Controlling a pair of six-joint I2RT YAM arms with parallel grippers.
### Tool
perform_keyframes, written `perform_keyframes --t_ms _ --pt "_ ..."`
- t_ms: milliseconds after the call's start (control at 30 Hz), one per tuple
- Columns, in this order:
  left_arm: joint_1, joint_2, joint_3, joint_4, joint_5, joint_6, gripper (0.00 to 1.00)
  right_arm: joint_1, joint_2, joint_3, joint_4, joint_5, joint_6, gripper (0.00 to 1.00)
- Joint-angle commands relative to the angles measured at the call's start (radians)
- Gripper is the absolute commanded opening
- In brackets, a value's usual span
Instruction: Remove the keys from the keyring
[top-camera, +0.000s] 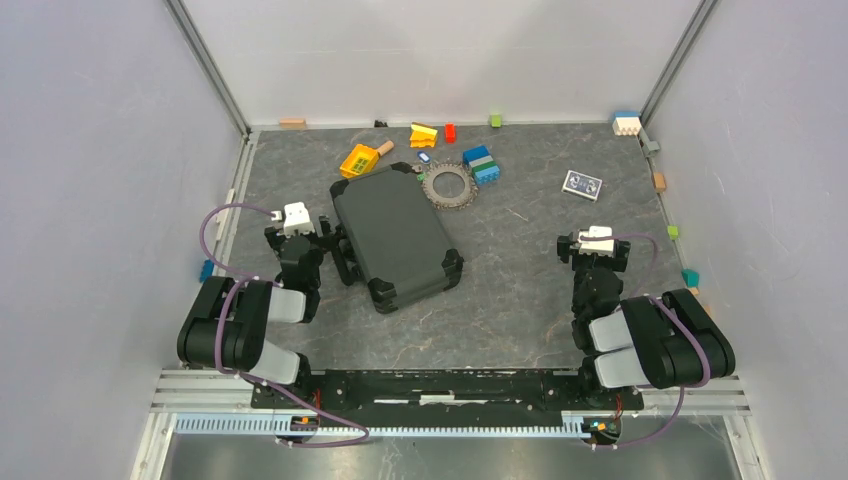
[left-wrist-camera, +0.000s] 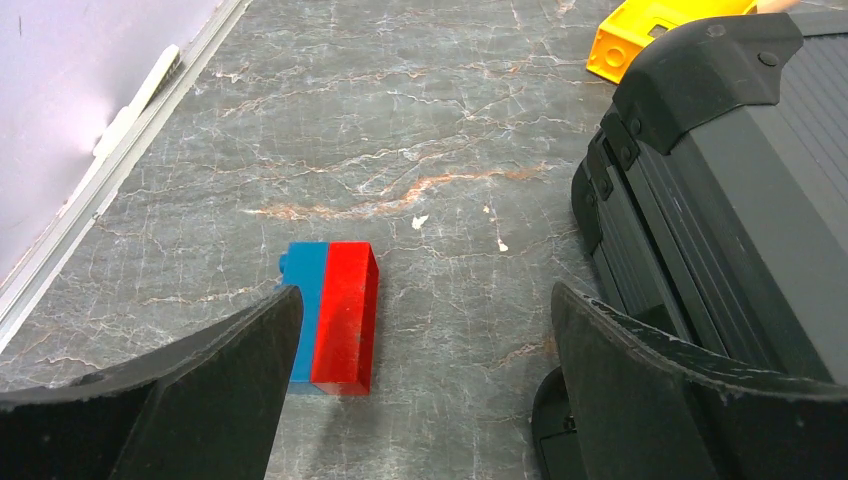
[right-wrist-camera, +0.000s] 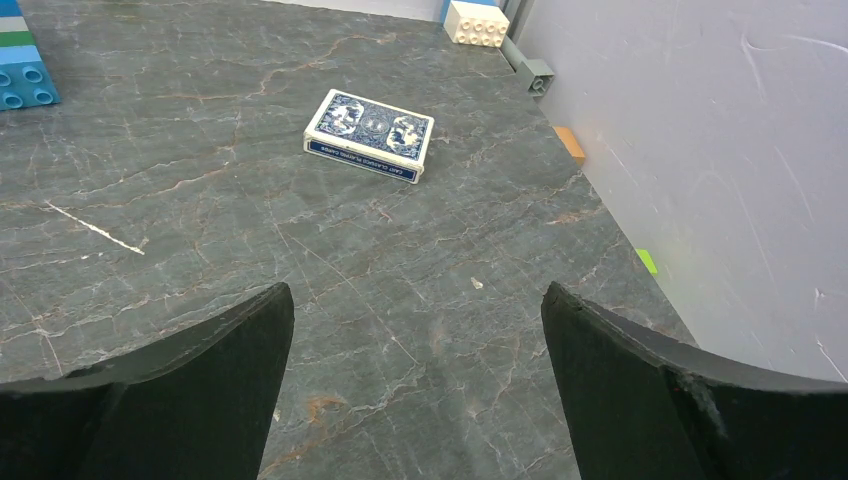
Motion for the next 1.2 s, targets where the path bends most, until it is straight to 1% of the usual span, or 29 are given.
perform_keyframes --t_ms 0,1167 --pt "0.003 0.005 0.010 0.044 -0.003 -0.011 1.00 -0.004 -0.012 -0.112 0.038 -0.006 0.002 0.98" --pt "0.003 0.005 0.011 0.044 -0.003 -0.011 1.00 -0.004 -0.013 -0.115 0.043 -0.004 0.000 0.98"
